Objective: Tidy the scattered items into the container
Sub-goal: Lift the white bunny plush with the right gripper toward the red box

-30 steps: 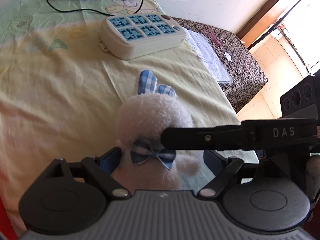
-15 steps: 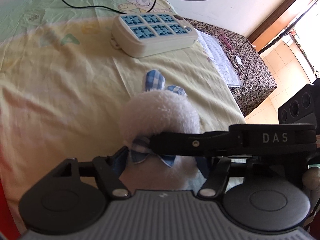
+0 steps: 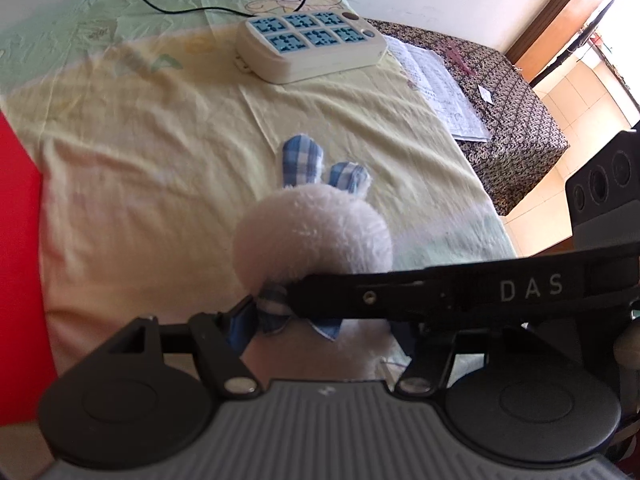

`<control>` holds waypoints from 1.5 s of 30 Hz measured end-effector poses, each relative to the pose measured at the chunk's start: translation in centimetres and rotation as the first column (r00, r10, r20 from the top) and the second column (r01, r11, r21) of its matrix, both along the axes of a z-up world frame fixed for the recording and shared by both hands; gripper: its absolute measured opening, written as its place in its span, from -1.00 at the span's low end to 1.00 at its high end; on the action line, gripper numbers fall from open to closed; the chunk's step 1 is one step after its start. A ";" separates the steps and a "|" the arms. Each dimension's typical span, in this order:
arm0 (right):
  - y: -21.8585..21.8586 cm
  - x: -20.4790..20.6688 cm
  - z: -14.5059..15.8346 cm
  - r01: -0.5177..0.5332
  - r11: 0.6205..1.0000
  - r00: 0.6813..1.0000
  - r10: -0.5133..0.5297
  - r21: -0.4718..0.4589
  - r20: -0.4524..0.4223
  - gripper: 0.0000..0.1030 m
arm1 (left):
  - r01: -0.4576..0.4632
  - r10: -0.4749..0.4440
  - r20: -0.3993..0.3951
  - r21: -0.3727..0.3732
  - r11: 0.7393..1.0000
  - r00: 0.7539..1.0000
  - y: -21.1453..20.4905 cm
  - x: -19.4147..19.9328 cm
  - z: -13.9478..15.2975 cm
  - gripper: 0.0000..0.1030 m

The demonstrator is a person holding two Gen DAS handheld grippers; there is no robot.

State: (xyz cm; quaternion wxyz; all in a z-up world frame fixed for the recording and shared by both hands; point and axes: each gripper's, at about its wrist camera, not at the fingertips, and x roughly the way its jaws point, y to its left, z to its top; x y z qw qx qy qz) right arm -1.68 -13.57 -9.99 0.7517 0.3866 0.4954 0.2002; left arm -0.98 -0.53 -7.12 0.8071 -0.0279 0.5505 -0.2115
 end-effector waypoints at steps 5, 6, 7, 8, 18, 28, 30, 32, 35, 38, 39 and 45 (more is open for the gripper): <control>1.7 -0.5 0.4 -0.044 0.999 0.999 0.044 -0.013 0.001 -0.04 | -0.036 0.036 -0.012 0.006 0.999 0.999 1.6 -1.6 0.4 0.30; 2.1 -0.6 0.5 -0.052 0.998 0.999 0.052 -0.019 0.003 -0.04 | -0.039 0.039 -0.011 0.008 0.999 0.999 1.9 -1.9 0.5 0.30; 2.5 -0.6 0.7 -0.058 0.998 0.998 0.059 -0.028 0.006 -0.04 | -0.041 0.041 -0.010 0.010 0.999 0.999 2.2 -2.2 0.5 0.30; 2.9 -0.7 0.8 -0.063 0.997 0.998 0.063 -0.036 0.008 -0.04 | -0.043 0.043 -0.010 0.010 0.999 0.999 2.5 -2.4 0.6 0.30; 7.2 -3.9 2.5 -0.010 0.994 1.000 0.012 -0.105 0.021 -0.04 | 0.043 -0.043 -0.014 -0.006 0.999 0.999 6.2 -5.4 1.3 0.30; 15.1 -9.9 4.1 0.113 0.983 0.993 -0.109 -0.143 0.037 -0.04 | 0.185 -0.185 0.004 -0.001 0.983 0.983 12.9 -10.8 2.4 0.30; 16.9 -10.9 4.3 0.128 0.980 0.992 -0.122 -0.154 0.044 -0.04 | 0.209 -0.209 0.007 0.009 0.978 0.978 14.2 -12.0 2.5 0.30; 18.8 -11.6 4.3 0.136 0.978 0.990 -0.131 -0.160 0.046 -0.04 | 0.227 -0.227 0.005 0.018 0.974 0.974 15.7 -13.1 2.5 0.30; 21.4 -12.3 4.1 0.127 0.979 0.992 -0.122 -0.157 0.041 -0.05 | 0.228 -0.228 -0.008 0.023 0.973 0.974 18.3 -14.3 2.5 0.30; 23.9 -12.4 4.3 0.096 0.983 0.995 -0.091 -0.156 0.038 -0.05 | 0.208 -0.208 -0.013 0.018 0.978 0.978 20.8 -15.1 2.9 0.30; 24.6 -12.2 4.5 0.080 0.984 0.996 -0.074 -0.157 0.038 -0.05 | 0.197 -0.197 -0.014 0.015 0.980 0.980 21.7 -15.2 3.1 0.30; 29.7 -10.6 5.9 -0.061 0.982 0.997 0.069 -0.178 0.044 -0.05 | 0.102 -0.102 -0.005 -0.001 0.995 0.995 27.0 -16.5 4.5 0.31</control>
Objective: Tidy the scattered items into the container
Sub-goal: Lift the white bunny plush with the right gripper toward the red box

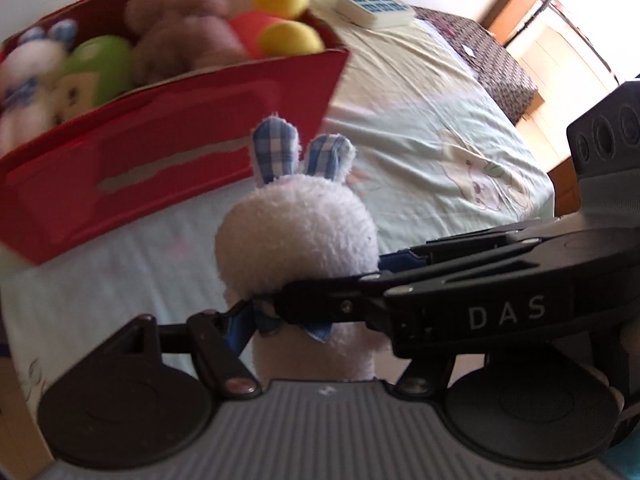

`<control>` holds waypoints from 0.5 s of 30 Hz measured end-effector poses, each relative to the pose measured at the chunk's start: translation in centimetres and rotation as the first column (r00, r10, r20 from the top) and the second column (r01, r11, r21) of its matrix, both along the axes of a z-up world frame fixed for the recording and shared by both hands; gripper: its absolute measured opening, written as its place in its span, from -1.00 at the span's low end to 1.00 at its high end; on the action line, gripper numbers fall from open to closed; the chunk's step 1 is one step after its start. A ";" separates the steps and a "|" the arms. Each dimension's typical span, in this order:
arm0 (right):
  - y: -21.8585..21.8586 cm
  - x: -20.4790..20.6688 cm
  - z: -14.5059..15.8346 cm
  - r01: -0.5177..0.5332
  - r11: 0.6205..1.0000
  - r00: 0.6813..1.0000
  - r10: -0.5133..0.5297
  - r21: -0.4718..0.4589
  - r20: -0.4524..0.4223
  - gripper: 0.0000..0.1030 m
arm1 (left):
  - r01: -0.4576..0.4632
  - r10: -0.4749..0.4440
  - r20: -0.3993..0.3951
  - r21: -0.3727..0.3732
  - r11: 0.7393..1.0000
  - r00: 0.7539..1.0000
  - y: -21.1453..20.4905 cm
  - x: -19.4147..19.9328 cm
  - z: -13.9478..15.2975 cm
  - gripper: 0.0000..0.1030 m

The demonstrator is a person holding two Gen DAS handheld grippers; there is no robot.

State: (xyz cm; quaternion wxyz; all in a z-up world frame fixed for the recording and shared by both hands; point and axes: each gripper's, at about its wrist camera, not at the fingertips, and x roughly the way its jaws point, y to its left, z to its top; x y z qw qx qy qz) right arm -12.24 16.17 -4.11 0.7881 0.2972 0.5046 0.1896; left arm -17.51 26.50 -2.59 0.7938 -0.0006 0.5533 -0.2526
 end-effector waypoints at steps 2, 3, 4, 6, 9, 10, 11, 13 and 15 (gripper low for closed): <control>1.7 0.6 0.6 -0.051 0.999 0.999 0.051 -0.003 0.006 -0.06 | -0.039 0.039 0.008 -0.006 0.999 0.999 1.8 -0.5 0.5 0.31; 2.6 0.8 0.8 -0.077 0.997 0.997 0.077 -0.005 0.011 -0.06 | -0.057 0.057 0.011 -0.005 0.998 0.998 2.7 -0.8 0.8 0.31; 3.5 1.1 1.1 -0.107 0.994 0.994 0.107 -0.007 0.016 -0.06 | -0.076 0.076 0.016 -0.004 0.997 0.997 3.6 -1.2 1.2 0.31; 5.3 1.6 1.7 -0.162 0.987 0.986 0.163 -0.009 0.032 -0.06 | -0.117 0.117 0.030 -0.004 0.993 0.993 5.3 -1.9 2.0 0.31; 7.7 2.0 2.8 -0.234 0.972 0.970 0.234 -0.002 0.065 -0.06 | -0.172 0.172 0.061 0.000 0.985 0.983 7.8 -3.1 3.7 0.31; 8.5 2.0 3.2 -0.255 0.967 0.964 0.254 0.004 0.079 -0.06 | -0.190 0.190 0.075 0.001 0.982 0.979 8.4 -3.5 4.2 0.31; 9.3 2.1 3.7 -0.277 0.961 0.957 0.275 0.006 0.095 -0.06 | -0.206 0.205 0.089 0.000 0.979 0.975 9.0 -3.7 4.8 0.31; 10.7 2.4 4.9 -0.312 0.950 0.942 0.308 0.008 0.135 -0.06 | -0.231 0.229 0.124 0.002 0.973 0.965 9.9 -4.1 6.1 0.31; 11.5 2.8 5.9 -0.334 0.943 0.928 0.326 0.014 0.179 -0.06 | -0.247 0.242 0.170 0.010 0.969 0.955 10.8 -4.1 7.5 0.31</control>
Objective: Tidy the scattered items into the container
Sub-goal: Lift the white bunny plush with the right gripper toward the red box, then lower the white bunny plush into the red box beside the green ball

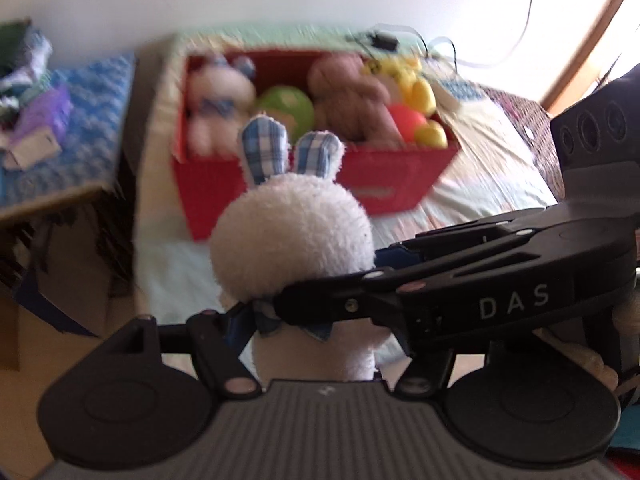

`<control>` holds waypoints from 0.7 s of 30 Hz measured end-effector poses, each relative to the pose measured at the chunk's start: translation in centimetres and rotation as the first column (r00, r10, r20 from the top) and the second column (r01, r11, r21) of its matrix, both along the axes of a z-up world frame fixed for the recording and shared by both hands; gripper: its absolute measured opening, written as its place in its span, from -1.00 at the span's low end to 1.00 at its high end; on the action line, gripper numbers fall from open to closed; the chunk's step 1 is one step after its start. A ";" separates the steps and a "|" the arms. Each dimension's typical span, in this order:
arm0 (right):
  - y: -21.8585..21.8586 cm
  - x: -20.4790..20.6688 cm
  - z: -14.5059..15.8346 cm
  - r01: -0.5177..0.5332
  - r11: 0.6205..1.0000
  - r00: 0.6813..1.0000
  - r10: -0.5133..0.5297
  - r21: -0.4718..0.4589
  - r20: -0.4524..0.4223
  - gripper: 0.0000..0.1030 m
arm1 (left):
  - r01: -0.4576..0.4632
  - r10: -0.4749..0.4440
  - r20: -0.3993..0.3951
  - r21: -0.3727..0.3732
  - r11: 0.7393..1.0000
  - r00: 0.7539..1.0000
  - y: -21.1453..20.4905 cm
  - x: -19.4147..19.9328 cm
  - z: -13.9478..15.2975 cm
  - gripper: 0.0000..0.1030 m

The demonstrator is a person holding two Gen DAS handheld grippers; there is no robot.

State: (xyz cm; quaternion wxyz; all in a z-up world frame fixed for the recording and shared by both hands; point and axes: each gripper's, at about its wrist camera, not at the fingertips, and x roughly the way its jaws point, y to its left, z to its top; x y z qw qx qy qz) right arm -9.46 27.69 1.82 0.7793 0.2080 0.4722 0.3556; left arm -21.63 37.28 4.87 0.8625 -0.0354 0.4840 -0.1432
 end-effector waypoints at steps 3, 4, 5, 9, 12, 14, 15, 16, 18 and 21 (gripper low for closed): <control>0.5 1.0 1.7 -0.003 1.000 0.998 0.002 0.017 0.065 -0.06 | -0.011 0.011 0.064 0.008 1.000 0.998 0.5 1.0 1.6 0.31; 0.5 1.5 2.2 0.001 1.000 0.996 -0.002 0.019 0.088 -0.06 | -0.013 0.012 0.084 0.011 1.000 0.996 0.5 1.6 2.0 0.32; 0.4 2.0 2.6 0.005 1.000 0.994 -0.007 0.020 0.104 -0.06 | -0.015 0.013 0.101 0.014 1.000 0.995 0.4 2.3 2.3 0.32; -0.2 4.3 3.9 0.037 0.999 0.984 -0.039 0.020 0.174 -0.06 | -0.018 0.013 0.174 0.031 0.999 0.985 -0.3 5.3 3.4 0.32; -1.1 6.4 4.2 0.069 0.997 0.971 -0.074 0.029 0.228 -0.06 | -0.029 0.023 0.212 0.022 0.999 0.977 -0.6 7.8 3.5 0.32; -1.5 7.9 3.7 0.092 0.995 0.965 -0.099 0.039 0.243 -0.06 | -0.033 0.029 0.227 0.014 0.999 0.973 -0.7 9.6 3.1 0.32; -1.7 8.7 3.2 0.100 0.994 0.963 -0.108 0.045 0.246 -0.06 | -0.034 0.030 0.230 0.014 0.999 0.973 -0.8 10.4 2.7 0.32; -1.9 9.4 2.8 0.109 0.993 0.962 -0.118 0.049 0.247 -0.06 | -0.034 0.030 0.231 0.012 0.999 0.973 -0.8 11.3 2.2 0.32; -2.3 10.5 1.8 0.125 0.991 0.959 -0.135 0.056 0.250 -0.06 | -0.036 0.034 0.224 0.003 0.999 0.974 -0.6 12.7 1.1 0.32; -2.4 11.9 0.2 0.131 0.990 0.957 -0.140 0.055 0.253 -0.06 | -0.039 0.041 0.216 -0.013 0.999 0.976 -0.3 14.1 -0.6 0.33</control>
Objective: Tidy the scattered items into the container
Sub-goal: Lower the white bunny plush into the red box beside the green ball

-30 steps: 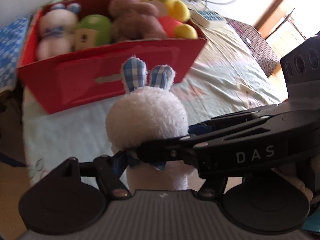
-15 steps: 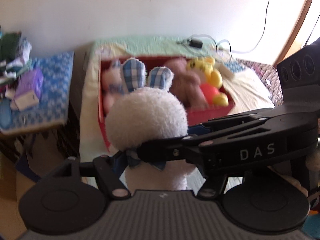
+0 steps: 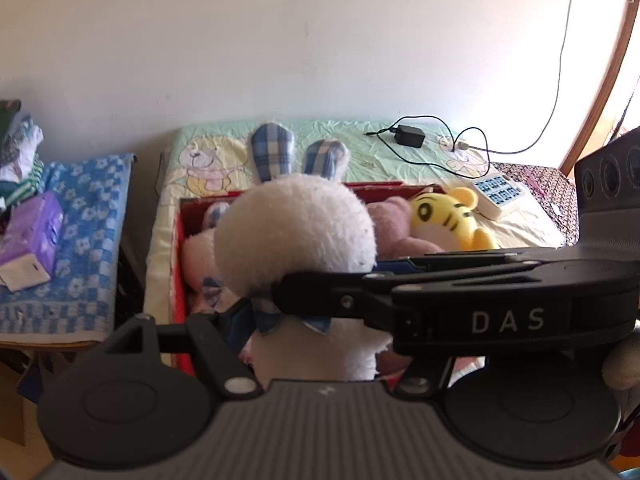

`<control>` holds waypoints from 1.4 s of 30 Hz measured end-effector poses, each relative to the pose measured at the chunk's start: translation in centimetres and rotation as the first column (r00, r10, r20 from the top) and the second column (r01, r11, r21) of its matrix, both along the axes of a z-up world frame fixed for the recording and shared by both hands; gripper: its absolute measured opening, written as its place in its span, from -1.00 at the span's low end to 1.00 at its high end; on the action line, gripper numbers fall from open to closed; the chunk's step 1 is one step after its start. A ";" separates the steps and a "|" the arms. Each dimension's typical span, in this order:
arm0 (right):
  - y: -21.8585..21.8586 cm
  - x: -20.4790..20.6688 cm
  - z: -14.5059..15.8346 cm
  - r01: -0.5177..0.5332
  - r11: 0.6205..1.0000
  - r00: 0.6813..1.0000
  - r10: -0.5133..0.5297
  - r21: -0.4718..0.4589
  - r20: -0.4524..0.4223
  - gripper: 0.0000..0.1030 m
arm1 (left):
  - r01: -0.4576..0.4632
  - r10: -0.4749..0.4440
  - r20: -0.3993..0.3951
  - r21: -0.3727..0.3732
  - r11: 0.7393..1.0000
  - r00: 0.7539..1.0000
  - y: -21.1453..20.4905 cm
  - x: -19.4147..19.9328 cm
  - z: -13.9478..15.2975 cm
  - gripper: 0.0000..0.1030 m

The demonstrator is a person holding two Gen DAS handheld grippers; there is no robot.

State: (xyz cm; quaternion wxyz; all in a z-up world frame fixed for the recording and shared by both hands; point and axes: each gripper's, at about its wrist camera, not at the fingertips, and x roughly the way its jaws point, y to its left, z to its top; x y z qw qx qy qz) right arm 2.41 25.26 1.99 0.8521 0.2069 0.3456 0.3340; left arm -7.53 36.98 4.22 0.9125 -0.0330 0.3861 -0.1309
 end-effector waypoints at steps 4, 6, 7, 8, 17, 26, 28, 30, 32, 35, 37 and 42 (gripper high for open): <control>0.1 1.1 -1.7 0.006 1.000 1.000 -0.006 -0.004 0.006 -0.07 | -0.020 0.020 -0.024 -0.009 1.000 1.000 0.5 1.3 -1.9 0.33; 0.2 1.6 -2.5 0.007 1.000 1.000 -0.007 -0.002 -0.021 -0.08 | -0.026 0.025 -0.052 -0.018 0.999 0.998 0.8 1.8 -2.8 0.33; 0.4 1.7 -2.8 0.007 1.000 0.999 -0.007 -0.007 -0.033 -0.08 | -0.026 0.025 -0.062 -0.024 0.999 0.998 1.0 1.9 -3.2 0.33; 0.5 1.8 -3.0 0.006 1.000 0.999 -0.006 -0.013 -0.039 -0.08 | -0.025 0.023 -0.070 -0.029 0.999 0.997 1.1 1.9 -3.5 0.33; 1.2 0.9 -4.1 0.039 0.998 0.996 -0.042 -0.042 -0.074 -0.09 | 0.059 -0.062 -0.088 -0.039 0.998 0.994 1.8 1.4 -4.9 0.35; 1.5 0.8 -4.8 0.085 0.993 0.988 -0.094 -0.083 -0.119 -0.17 | 0.135 -0.137 -0.070 -0.024 0.991 0.988 1.8 0.9 -5.1 0.40; 1.7 1.0 -5.0 0.092 0.992 0.987 -0.102 -0.082 -0.124 -0.15 | 0.143 -0.145 -0.071 -0.023 0.989 0.987 1.8 1.0 -5.1 0.42; 1.8 0.9 -4.8 0.095 0.991 0.987 -0.107 -0.096 -0.121 -0.14 | 0.152 -0.154 -0.069 -0.031 0.988 0.986 2.0 0.9 -5.1 0.43; 1.7 0.5 -4.5 0.105 0.989 0.986 -0.117 -0.101 -0.118 -0.08 | 0.159 -0.162 -0.069 -0.048 0.986 0.984 2.2 0.9 -5.1 0.46; 1.5 0.0 -3.9 0.124 0.985 0.983 -0.138 -0.117 -0.121 0.08 | 0.161 -0.165 -0.073 -0.064 0.985 0.984 2.5 1.0 -5.0 0.48; 1.2 -0.5 -3.3 0.147 0.978 0.981 -0.163 -0.145 -0.102 0.19 | 0.159 -0.165 -0.081 -0.077 0.984 0.983 2.7 1.0 -4.9 0.48; -0.7 -1.8 -2.4 0.191 0.976 0.974 -0.202 -0.107 -0.101 -0.07 | 0.150 -0.160 -0.075 -0.117 0.982 0.984 3.8 0.5 -4.0 0.48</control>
